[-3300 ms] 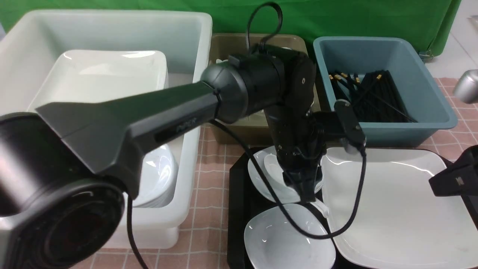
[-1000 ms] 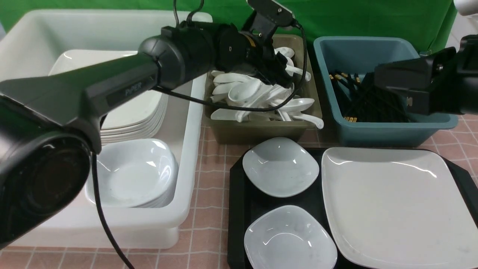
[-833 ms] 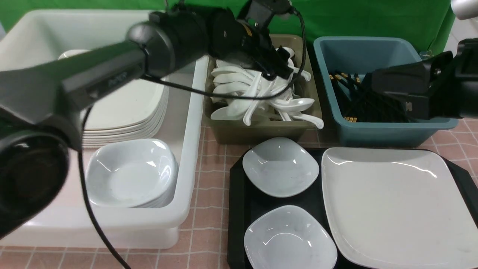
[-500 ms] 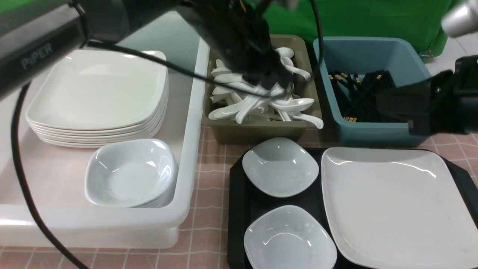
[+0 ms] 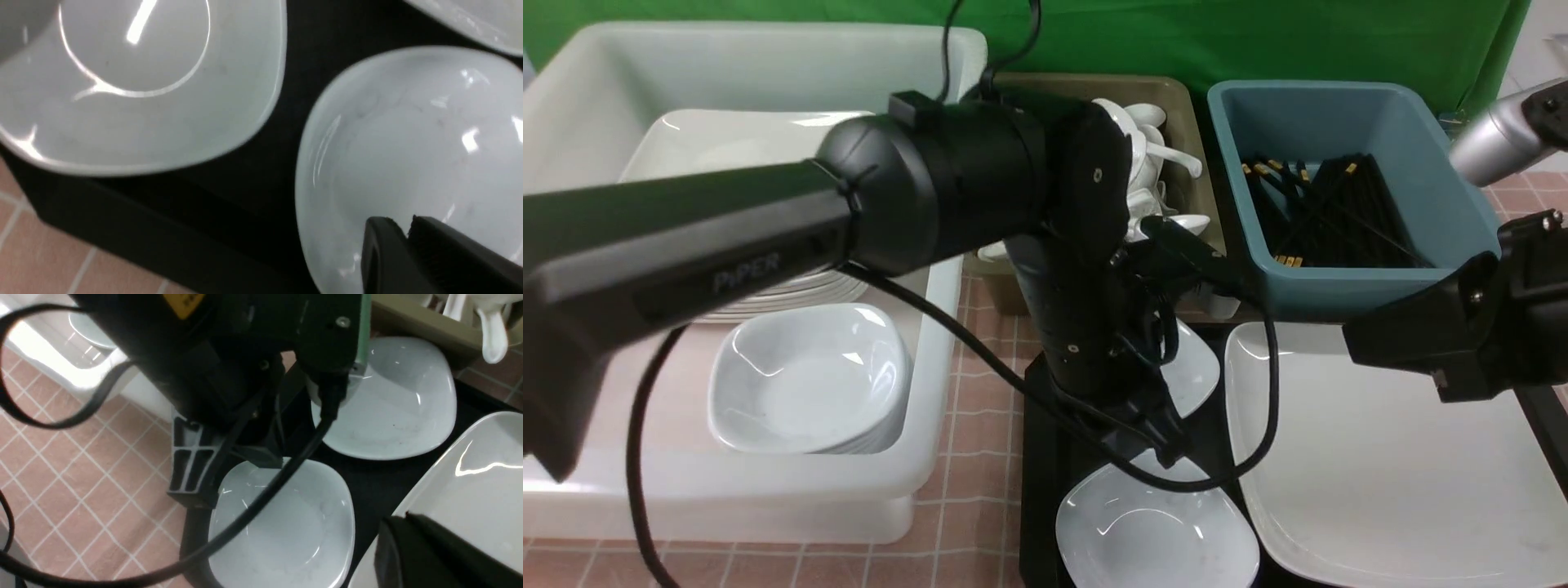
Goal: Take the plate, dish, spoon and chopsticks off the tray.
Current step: Use the left arm to grab a small plate from the dinner plate
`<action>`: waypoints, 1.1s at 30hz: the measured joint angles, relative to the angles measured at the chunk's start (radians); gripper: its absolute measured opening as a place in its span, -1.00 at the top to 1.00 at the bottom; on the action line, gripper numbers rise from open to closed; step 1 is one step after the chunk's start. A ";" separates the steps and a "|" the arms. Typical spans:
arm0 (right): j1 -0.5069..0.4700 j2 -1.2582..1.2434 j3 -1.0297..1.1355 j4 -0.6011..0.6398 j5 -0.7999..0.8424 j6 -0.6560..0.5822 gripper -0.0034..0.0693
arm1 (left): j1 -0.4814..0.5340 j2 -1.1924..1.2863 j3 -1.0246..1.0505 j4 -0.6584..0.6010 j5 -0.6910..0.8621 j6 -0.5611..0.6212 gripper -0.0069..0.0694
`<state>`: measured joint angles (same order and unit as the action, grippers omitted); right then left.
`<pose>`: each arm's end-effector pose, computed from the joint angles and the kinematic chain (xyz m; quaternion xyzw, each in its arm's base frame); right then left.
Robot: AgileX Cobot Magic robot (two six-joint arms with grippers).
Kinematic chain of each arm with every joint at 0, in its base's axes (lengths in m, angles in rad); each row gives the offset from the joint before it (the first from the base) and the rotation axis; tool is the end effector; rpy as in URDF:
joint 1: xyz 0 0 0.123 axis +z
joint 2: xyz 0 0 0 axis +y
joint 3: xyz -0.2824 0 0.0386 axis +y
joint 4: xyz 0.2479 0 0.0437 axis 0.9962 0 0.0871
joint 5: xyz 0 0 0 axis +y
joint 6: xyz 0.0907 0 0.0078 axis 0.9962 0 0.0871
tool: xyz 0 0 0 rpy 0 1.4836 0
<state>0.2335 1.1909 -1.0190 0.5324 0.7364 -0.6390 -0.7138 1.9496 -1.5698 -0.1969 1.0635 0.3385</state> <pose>0.2316 0.0870 0.3420 -0.2736 0.8630 0.1598 0.3935 0.2970 -0.2779 0.2323 0.4638 0.8748 -0.1088 0.0879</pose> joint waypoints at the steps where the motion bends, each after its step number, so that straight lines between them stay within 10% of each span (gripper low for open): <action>1: 0.000 0.000 0.000 -0.001 0.004 0.000 0.82 | 0.000 0.010 0.000 0.004 -0.022 0.000 0.39; 9: 0.000 0.000 0.000 -0.014 0.029 0.000 0.82 | 0.000 0.094 0.000 0.040 -0.051 -0.001 -0.49; 14: 0.000 0.000 0.000 -0.017 0.050 -0.002 0.82 | 0.000 0.155 0.000 0.034 -0.045 -0.001 -0.70; 19: 0.000 0.000 0.000 -0.019 0.055 -0.003 0.82 | 0.001 0.181 -0.005 0.036 -0.042 -0.001 -0.40; 23: 0.000 0.000 0.000 -0.019 0.055 -0.004 0.82 | 0.002 0.190 -0.011 -0.004 0.012 -0.006 0.43; 33: 0.000 -0.032 -0.077 -0.015 0.055 0.004 0.82 | 0.049 0.027 -0.050 -0.065 0.075 -0.069 0.78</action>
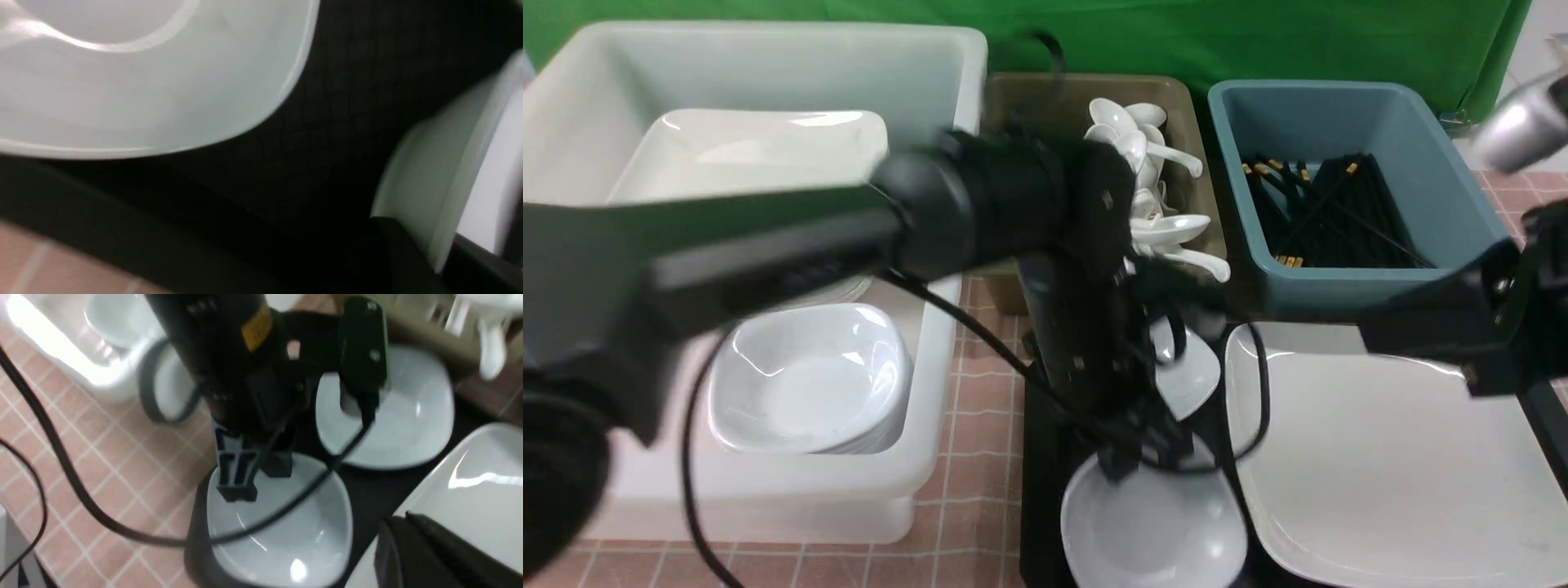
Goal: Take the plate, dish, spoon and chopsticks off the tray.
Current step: Use the left arm to grab a small plate from the dinner plate, then use the left arm to put the small plate into the large storage box on the left
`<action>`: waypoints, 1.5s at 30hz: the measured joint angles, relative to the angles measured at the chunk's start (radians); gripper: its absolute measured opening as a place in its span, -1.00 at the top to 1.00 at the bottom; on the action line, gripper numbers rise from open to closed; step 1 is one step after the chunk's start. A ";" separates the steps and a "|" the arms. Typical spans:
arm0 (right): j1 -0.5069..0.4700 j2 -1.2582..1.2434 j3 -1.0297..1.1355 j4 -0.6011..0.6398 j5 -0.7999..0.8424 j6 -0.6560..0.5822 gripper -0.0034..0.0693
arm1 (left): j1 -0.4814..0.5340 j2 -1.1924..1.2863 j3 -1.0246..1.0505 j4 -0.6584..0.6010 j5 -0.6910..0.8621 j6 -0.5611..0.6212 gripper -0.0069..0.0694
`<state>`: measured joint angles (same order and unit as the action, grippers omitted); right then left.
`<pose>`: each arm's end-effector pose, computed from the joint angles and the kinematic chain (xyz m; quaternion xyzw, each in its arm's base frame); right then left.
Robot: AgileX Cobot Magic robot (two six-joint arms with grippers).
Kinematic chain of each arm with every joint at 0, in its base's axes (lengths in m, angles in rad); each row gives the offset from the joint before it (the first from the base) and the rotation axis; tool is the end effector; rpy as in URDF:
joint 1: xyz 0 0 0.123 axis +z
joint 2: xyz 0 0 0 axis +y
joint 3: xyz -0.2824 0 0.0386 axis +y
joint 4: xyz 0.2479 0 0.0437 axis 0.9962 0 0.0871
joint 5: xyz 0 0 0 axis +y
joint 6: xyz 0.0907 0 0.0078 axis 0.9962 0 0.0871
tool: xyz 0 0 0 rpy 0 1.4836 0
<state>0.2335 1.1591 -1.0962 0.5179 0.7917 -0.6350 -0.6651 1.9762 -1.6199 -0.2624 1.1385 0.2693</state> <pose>0.2239 0.0863 0.3705 -0.2887 0.8468 0.1579 0.4178 0.3092 -0.2698 0.2347 0.4049 0.9025 -0.1363 0.0551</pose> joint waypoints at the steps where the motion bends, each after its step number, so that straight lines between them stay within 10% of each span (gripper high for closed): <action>1: 0.001 0.000 -0.016 0.004 0.007 0.000 0.82 | 0.018 -0.028 -0.009 -0.018 0.001 0.000 0.78; 20: 0.339 0.167 -0.303 -0.115 0.072 0.111 0.82 | 0.812 -0.510 0.264 -0.191 0.073 0.009 0.79; 27: 0.339 0.170 -0.303 -0.137 0.071 0.139 0.82 | 0.833 -0.510 0.485 -0.217 -0.033 0.011 0.75; 38: 0.335 0.163 -0.304 -0.356 0.126 0.293 0.82 | 0.820 -0.513 0.367 -0.150 -0.008 -0.074 -0.19; 41: 0.307 0.149 -0.304 -0.444 0.169 0.342 0.82 | 0.765 -0.516 0.287 -0.136 -0.001 -0.087 -0.13; 45: 0.186 0.109 -0.304 -0.497 0.250 0.361 0.82 | 0.505 -0.504 0.167 -0.122 -0.061 -0.070 0.50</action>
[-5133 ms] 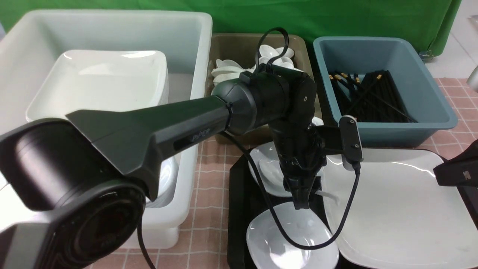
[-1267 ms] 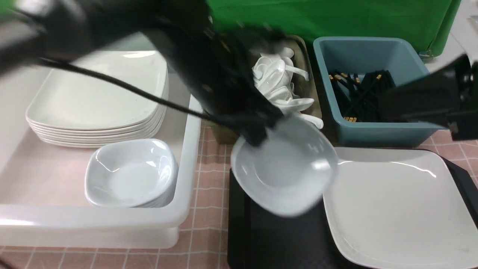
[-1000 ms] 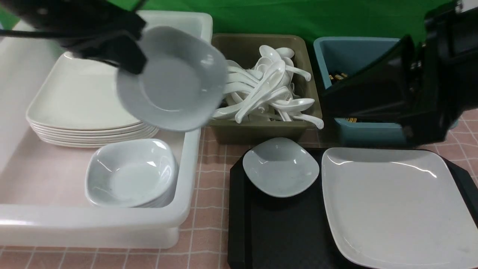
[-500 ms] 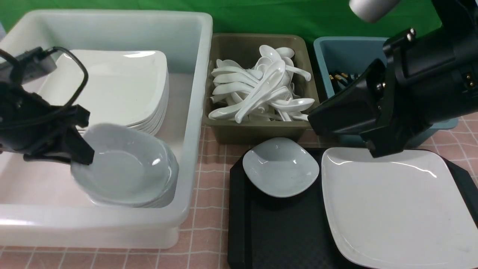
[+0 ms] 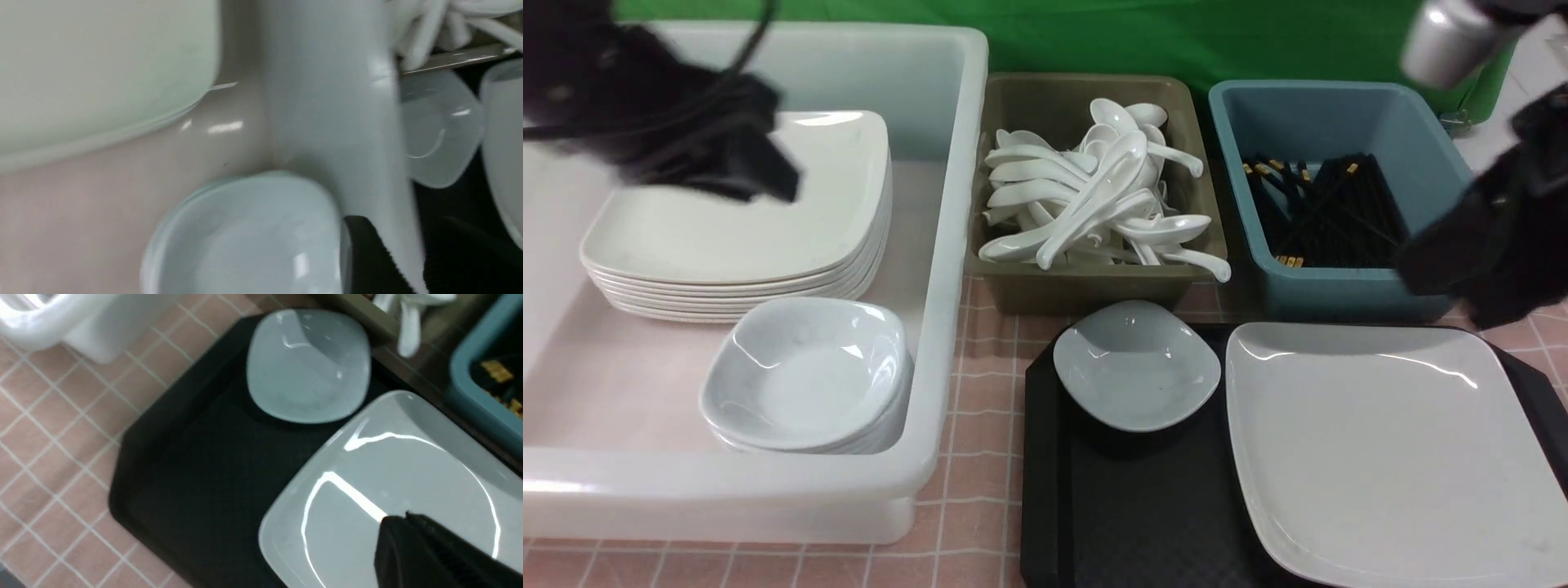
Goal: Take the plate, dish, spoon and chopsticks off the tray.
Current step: Use the left arm to put the small plate into the large storage box on the left, then use the left arm to grab a small plate from the dinner plate
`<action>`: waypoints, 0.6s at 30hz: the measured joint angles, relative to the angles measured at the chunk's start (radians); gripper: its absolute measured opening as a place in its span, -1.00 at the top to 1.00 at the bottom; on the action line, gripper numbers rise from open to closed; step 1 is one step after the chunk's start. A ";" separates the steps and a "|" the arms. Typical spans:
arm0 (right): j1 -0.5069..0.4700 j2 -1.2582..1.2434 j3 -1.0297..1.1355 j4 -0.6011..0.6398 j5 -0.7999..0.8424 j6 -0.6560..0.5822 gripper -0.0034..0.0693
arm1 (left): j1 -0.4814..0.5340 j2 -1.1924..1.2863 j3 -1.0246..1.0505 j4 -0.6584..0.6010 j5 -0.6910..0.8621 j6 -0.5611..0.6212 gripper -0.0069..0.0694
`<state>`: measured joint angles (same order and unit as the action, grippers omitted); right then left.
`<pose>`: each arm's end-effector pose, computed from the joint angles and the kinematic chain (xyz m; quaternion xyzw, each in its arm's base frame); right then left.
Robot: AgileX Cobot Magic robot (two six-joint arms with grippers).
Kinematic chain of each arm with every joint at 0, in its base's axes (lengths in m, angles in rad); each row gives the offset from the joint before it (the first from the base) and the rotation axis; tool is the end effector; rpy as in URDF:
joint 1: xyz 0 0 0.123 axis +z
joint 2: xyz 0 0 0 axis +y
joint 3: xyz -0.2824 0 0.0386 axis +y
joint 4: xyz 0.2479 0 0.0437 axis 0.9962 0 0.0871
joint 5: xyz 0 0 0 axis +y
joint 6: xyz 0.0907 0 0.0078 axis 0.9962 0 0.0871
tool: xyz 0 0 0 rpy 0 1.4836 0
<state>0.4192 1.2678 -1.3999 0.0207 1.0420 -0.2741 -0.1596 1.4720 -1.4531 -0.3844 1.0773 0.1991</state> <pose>0.2317 0.1050 0.4132 -0.3147 0.8760 0.0367 0.3637 0.2985 -0.0785 0.3756 0.1286 0.9352 -0.1813 0.2757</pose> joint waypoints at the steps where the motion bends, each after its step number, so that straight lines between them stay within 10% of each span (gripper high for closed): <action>1: -0.028 -0.006 0.000 -0.003 0.009 0.000 0.82 | -0.055 0.008 -0.009 0.000 -0.021 0.015 0.61; 9: -0.205 -0.099 0.113 0.013 0.028 -0.018 0.82 | -0.496 0.292 -0.024 0.193 -0.190 0.063 0.70; 18: -0.208 -0.162 0.180 0.037 -0.006 -0.025 0.82 | -0.662 0.552 -0.024 0.542 -0.378 0.006 -0.20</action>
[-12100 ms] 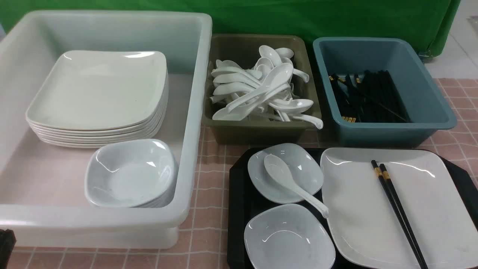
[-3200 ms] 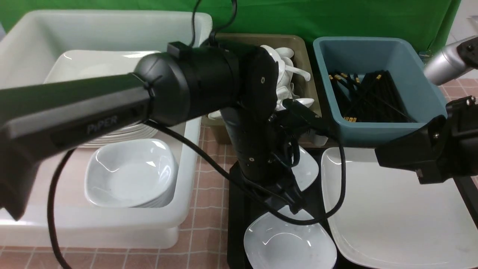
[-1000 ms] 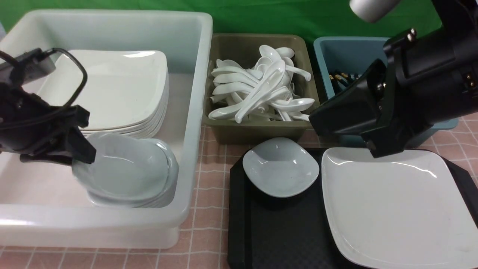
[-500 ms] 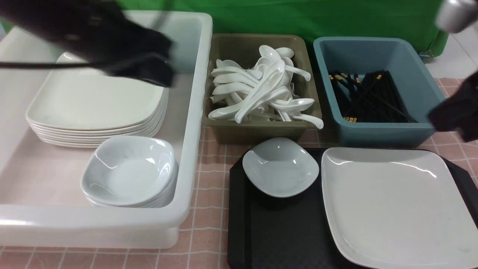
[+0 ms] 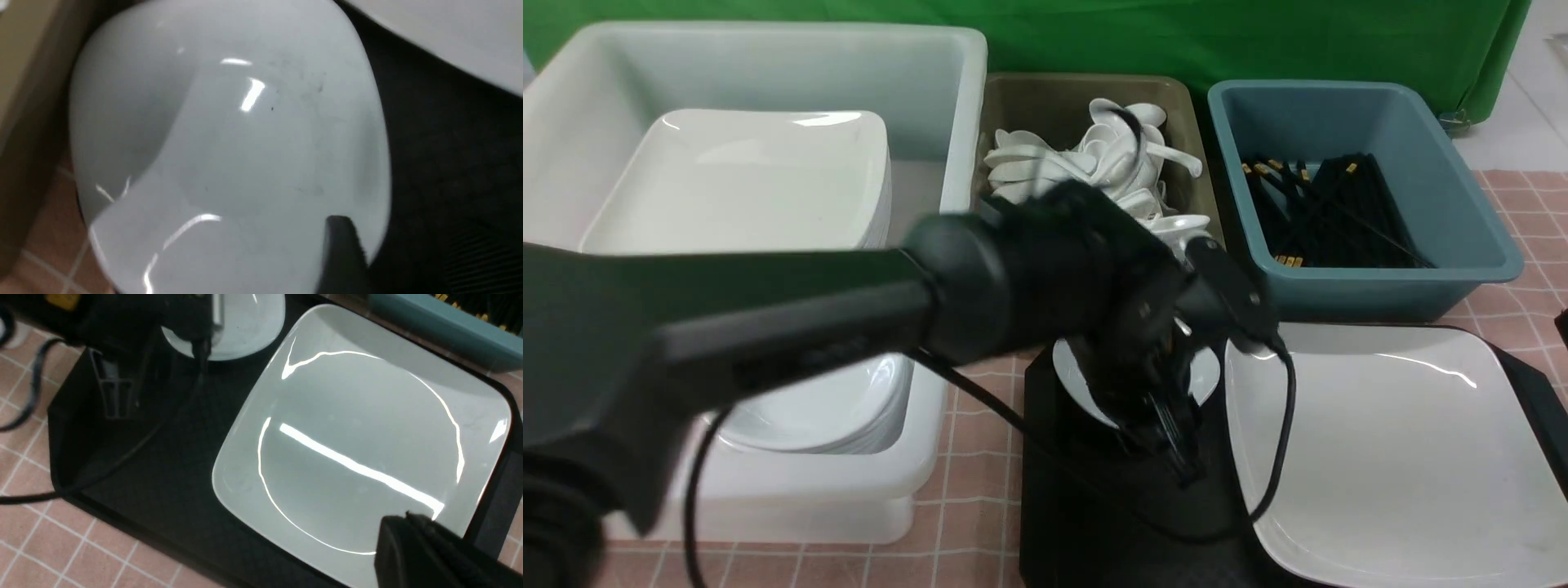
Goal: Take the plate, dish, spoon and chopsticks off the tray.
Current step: Use the left arm to grab a small plate from the dinner plate
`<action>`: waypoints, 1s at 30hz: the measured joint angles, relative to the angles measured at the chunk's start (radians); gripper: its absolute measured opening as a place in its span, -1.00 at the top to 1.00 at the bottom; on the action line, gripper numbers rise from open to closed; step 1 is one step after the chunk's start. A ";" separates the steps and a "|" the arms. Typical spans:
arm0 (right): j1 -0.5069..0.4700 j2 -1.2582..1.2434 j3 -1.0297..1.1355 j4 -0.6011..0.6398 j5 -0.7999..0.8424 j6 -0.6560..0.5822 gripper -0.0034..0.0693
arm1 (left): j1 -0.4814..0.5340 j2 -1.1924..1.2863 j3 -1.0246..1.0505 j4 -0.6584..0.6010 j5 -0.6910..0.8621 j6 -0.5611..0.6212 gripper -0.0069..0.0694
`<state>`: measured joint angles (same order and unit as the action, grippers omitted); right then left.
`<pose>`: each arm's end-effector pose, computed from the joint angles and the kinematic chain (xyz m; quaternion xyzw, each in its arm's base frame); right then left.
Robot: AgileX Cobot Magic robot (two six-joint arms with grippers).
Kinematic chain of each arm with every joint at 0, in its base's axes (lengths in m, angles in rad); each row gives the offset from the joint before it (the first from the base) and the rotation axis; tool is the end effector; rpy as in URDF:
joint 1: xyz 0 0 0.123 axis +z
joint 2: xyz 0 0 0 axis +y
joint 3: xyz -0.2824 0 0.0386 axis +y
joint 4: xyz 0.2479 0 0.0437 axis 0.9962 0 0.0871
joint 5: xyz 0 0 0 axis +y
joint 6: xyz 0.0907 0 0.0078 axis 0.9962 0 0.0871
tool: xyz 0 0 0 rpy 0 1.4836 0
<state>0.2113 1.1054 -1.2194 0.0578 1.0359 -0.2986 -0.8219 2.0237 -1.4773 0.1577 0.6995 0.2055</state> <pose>0.2045 0.0485 0.3969 -0.2306 0.9037 0.0128 0.3605 0.2991 -0.3083 0.1858 0.5219 0.8260 -0.0028 0.2131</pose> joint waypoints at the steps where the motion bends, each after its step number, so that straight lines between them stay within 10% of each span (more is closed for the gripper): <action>1: 0.000 -0.001 0.000 0.004 -0.004 0.000 0.82 | -0.003 0.017 0.000 0.023 -0.016 0.000 -0.33; 9: 0.000 -0.003 0.000 0.025 -0.015 -0.001 0.82 | 0.012 0.073 0.000 0.064 -0.104 -0.007 -0.50; 17: 0.000 -0.003 0.000 0.041 -0.024 -0.001 0.82 | 0.028 0.085 -0.004 0.010 -0.122 -0.005 0.39; 30: 0.000 -0.003 -0.073 0.251 -0.004 -0.006 0.82 | 0.032 -0.153 -0.086 -0.231 0.168 -0.033 0.78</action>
<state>0.2113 1.1025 -1.2924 0.3085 1.0317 -0.3045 -0.7899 1.8705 -1.5635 -0.0730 0.8677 0.1724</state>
